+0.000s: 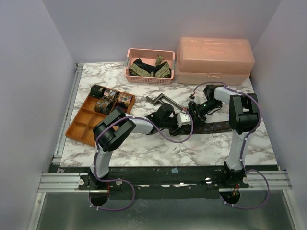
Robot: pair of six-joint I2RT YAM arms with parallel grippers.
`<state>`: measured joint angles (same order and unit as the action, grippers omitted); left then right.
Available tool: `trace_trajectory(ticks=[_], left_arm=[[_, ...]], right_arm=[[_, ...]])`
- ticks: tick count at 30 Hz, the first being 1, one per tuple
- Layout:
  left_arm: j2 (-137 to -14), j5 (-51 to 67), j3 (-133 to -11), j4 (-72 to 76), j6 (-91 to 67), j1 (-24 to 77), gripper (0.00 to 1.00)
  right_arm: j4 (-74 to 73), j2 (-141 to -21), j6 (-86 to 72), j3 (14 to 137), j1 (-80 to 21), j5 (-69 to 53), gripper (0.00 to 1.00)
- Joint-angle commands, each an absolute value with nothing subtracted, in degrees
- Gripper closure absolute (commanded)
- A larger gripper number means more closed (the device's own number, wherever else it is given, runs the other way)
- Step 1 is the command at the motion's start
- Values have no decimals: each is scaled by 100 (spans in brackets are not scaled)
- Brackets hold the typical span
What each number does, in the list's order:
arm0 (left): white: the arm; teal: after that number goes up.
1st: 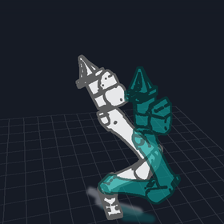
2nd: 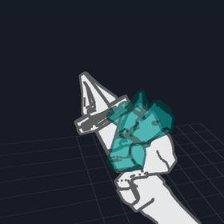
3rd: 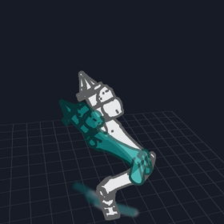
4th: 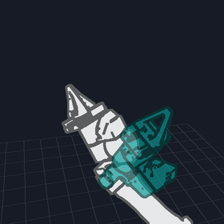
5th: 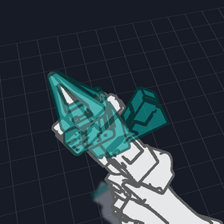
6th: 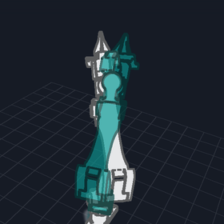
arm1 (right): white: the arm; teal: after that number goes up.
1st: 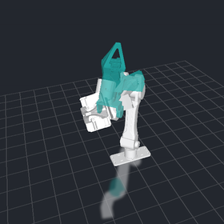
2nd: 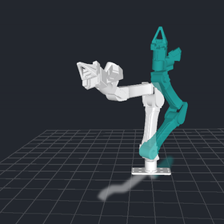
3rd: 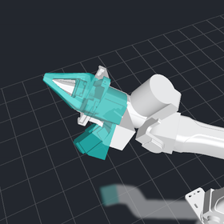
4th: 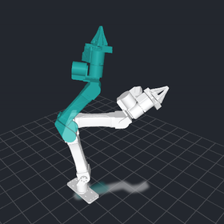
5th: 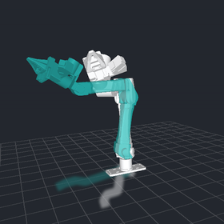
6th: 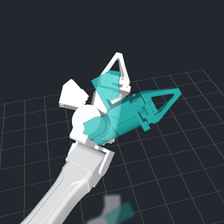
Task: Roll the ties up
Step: Roll the tie at the center of the board.
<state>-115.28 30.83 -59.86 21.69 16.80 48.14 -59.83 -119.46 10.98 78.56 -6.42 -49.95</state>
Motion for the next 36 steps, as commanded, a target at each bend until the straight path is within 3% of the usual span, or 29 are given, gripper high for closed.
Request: trace_trajectory(ticks=[1, 5, 8, 10, 13, 14, 17, 20, 21, 36], left_arm=[[-11843, 2682, -5853, 1003, 1855, 4838, 87], [-11899, 2673, -5994, 961, 1837, 4831, 86], [-11918, 2650, -6040, 932, 1833, 4834, 86], [-11900, 2655, -6030, 940, 1820, 4828, 86], [-11876, 2638, -6007, 962, 1772, 4825, 84], [-11858, 2669, -6002, 989, 1715, 4797, 81], [-11728, 2958, -5924, 1273, 1465, 4682, 53], [-11485, 3393, -5677, 1932, 1219, 4587, 39], [-11417, 3552, -5591, 2138, 1159, 4574, 29], [-11807, 3716, -5783, 4095, -313, 4794, 18]], right_arm=[[-5912, -12085, 1136, 7822, -735, -5435, 39], [-5985, -12259, 1268, 7753, -764, -5387, 47], [-5952, -12397, 1323, 7664, -747, -5036, 67], [-5851, -12462, 1282, 7615, -710, -4790, 74], [-5718, -12537, 1242, 7666, -652, -4405, 98], [-5691, -12549, 1275, 7692, -642, -4296, 100], [-5555, -12514, 1338, 7735, -633, -3811, 100], [-5236, -12421, 1384, 7663, -638, -3284, 100], [-5165, -12402, 1423, 7641, -633, -3152, 100], [-4356, -12152, 1597, 7037, -799, -2222, 100]])
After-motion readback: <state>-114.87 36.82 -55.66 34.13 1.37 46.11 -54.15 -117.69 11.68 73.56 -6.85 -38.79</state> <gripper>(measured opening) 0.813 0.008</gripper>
